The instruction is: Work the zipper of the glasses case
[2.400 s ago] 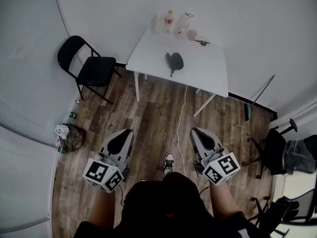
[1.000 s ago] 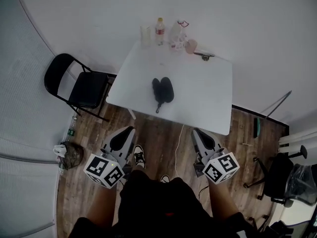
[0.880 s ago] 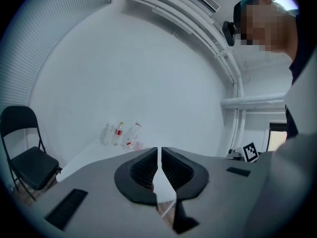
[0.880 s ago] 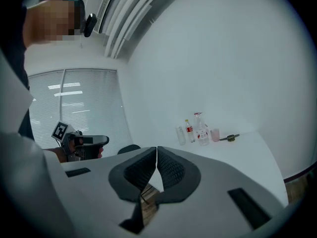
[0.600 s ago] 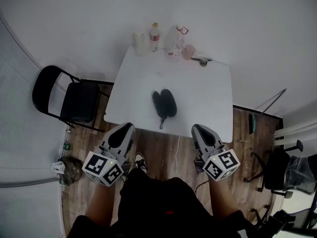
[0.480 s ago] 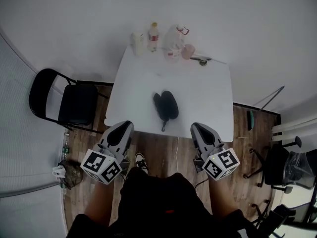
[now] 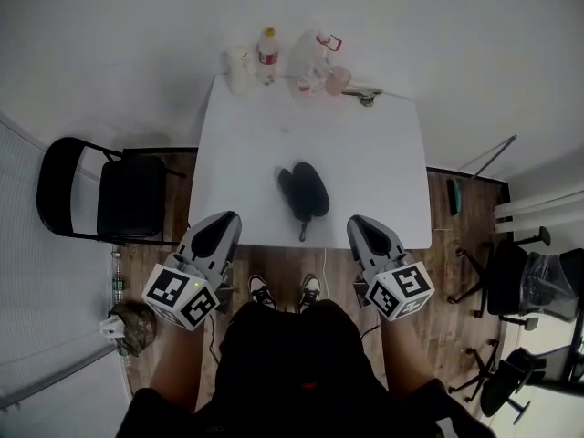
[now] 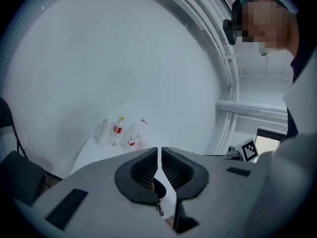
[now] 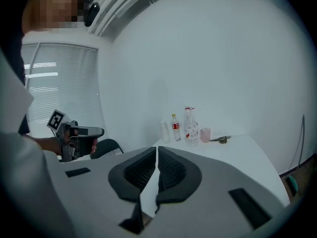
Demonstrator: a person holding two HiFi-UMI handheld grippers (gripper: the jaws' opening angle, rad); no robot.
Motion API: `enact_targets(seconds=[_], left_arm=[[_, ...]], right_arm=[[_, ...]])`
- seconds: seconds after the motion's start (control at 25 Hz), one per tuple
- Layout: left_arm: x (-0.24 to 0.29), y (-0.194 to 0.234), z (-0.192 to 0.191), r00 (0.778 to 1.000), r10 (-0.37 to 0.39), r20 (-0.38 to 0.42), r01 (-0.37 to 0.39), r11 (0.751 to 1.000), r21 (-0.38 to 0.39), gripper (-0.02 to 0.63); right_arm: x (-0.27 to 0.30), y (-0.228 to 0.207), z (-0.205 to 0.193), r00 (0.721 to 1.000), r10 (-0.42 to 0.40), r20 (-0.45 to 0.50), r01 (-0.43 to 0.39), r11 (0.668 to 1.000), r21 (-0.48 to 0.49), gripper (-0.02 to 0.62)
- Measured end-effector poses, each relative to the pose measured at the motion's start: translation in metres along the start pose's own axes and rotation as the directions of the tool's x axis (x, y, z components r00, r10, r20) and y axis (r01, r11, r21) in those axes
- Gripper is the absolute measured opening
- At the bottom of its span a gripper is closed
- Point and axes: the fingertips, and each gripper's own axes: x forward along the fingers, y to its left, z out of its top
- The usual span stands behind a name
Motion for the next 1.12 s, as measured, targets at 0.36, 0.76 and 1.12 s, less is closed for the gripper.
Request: enact_targets(seconds=[0.36, 0.76, 1.12], left_arm=[[0.024, -0.03, -0.006, 0.999, 0.038, -0.022, -0.038, 0.999, 0.01, 0.041], [0.037, -0.037, -0.031, 0.998, 0.049, -0.036, -0.051, 0.997, -0.051, 0.041], [0.044, -0.018, -0.049, 0.993, 0.072, -0.095, -0.078, 0.995, -0.06, 0.041]], right_arm=[[0.008, -0.045, -0.007, 1.0, 0.016, -0.015, -0.015, 0.999, 0.031, 0.021], [0.07, -0.078, -0.078, 0.976, 0.06, -0.208, -0.05, 0.997, 0.054, 0.164], [0.129, -0.107, -0.175, 0.906, 0.027, -0.423, -0.016, 0.999, 0.029, 0.164]])
